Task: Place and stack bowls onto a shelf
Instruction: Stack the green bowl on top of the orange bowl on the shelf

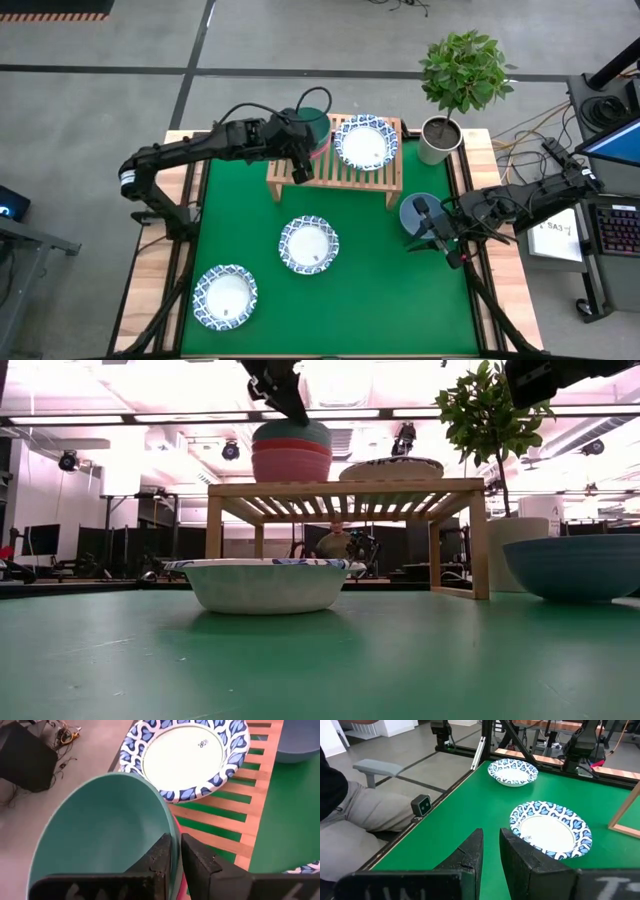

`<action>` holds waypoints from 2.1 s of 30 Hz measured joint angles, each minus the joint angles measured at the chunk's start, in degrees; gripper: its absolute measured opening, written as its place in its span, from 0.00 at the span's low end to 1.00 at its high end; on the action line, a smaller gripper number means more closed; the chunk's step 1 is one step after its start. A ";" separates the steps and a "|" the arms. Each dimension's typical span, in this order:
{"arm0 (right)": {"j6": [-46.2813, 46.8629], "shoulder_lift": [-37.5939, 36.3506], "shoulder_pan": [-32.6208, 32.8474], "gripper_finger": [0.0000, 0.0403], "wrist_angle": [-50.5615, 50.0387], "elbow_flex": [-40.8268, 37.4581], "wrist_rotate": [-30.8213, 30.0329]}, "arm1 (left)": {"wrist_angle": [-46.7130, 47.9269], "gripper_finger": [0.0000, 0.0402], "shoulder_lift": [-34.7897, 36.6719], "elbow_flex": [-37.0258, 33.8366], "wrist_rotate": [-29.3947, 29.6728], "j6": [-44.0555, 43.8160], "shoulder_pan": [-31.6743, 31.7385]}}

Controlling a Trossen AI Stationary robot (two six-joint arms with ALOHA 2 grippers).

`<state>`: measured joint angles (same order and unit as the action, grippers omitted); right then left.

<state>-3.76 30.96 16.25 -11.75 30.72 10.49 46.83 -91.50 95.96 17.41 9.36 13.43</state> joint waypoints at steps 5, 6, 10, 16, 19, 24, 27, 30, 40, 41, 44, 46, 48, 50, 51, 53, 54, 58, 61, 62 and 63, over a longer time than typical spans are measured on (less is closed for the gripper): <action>0.12 0.00 0.00 0.13 -0.02 -0.02 0.01 | -0.10 0.13 0.28 0.00 0.01 0.19 -0.04; 0.12 0.00 0.00 0.13 -0.02 -0.04 0.00 | 0.04 0.15 0.36 0.00 0.02 0.23 -0.13; 0.19 0.00 0.00 0.13 -0.04 -0.11 0.01 | 0.19 0.25 0.68 0.39 0.00 0.79 -0.70; 0.34 -0.01 0.00 0.13 -0.04 -0.11 -0.01 | 0.73 0.32 0.81 4.49 0.02 1.62 -0.98; 0.54 -0.06 0.00 0.13 -0.02 -0.13 -0.01 | 1.99 0.33 1.03 6.84 0.08 1.42 -1.95; 1.79 -0.04 0.00 0.13 0.63 -1.00 -0.04 | 6.57 0.33 3.14 8.43 0.07 0.50 -4.97; 1.85 -0.05 0.00 0.13 1.44 -1.89 -0.03 | 8.59 0.33 4.78 6.83 0.13 -1.08 -6.56; 2.61 -0.12 0.00 0.13 1.95 -2.05 -0.03 | 8.94 0.33 7.35 3.65 0.22 -3.68 -8.64; 3.76 1.46 -0.02 0.13 10.08 -2.78 -1.02 | -8.76 0.33 19.92 -17.80 8.63 -14.82 -23.44; 3.94 2.00 -0.01 0.13 11.29 -2.79 -2.65 | -12.40 0.33 20.80 -20.51 8.63 -14.85 -25.23; 6.64 4.19 -0.03 0.13 14.79 -2.75 -11.73 | -21.89 0.33 22.68 -28.04 8.79 -14.77 -30.45; 7.28 6.29 -0.25 0.13 14.49 -2.15 -15.72 | -27.47 0.33 23.48 -32.73 9.11 -14.71 -33.49; 7.53 8.47 -0.53 0.13 14.56 -0.91 -16.51 | -32.18 0.33 23.85 -36.85 9.15 -14.64 -35.93; 7.61 10.85 -0.87 0.13 15.42 0.72 -16.54 | -36.44 0.33 23.91 -40.35 10.25 -14.62 -37.69; 7.25 12.12 -1.09 0.13 16.37 1.74 -16.60 | -37.80 0.33 23.91 -41.77 11.32 -14.67 -38.37; 6.11 14.64 -1.80 0.13 17.78 3.84 -17.34 | -39.73 0.33 23.89 -43.76 13.33 -15.29 -39.12; 5.63 16.15 -2.23 0.13 18.19 5.12 -18.30 | -39.79 0.33 23.90 -44.29 13.87 -15.91 -39.24; 3.48 22.13 -5.31 0.13 18.24 11.47 -22.00 | -39.50 0.33 23.93 -45.13 15.05 -17.26 -39.36; 0.77 27.47 -8.60 0.13 18.14 17.08 -22.11 | -39.73 0.33 23.93 -45.13 15.23 -17.01 -39.36; 0.28 29.37 -9.92 0.13 18.05 19.04 -22.30 | -39.64 0.33 23.89 -45.13 15.23 -17.00 -39.36; 0.25 31.36 -11.49 0.13 18.03 21.17 -22.37 | -39.53 0.33 23.87 -45.13 15.23 -17.00 -39.36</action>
<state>-3.51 62.32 4.76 6.28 51.89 -11.88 7.30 -67.64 50.83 32.64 -7.64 -25.93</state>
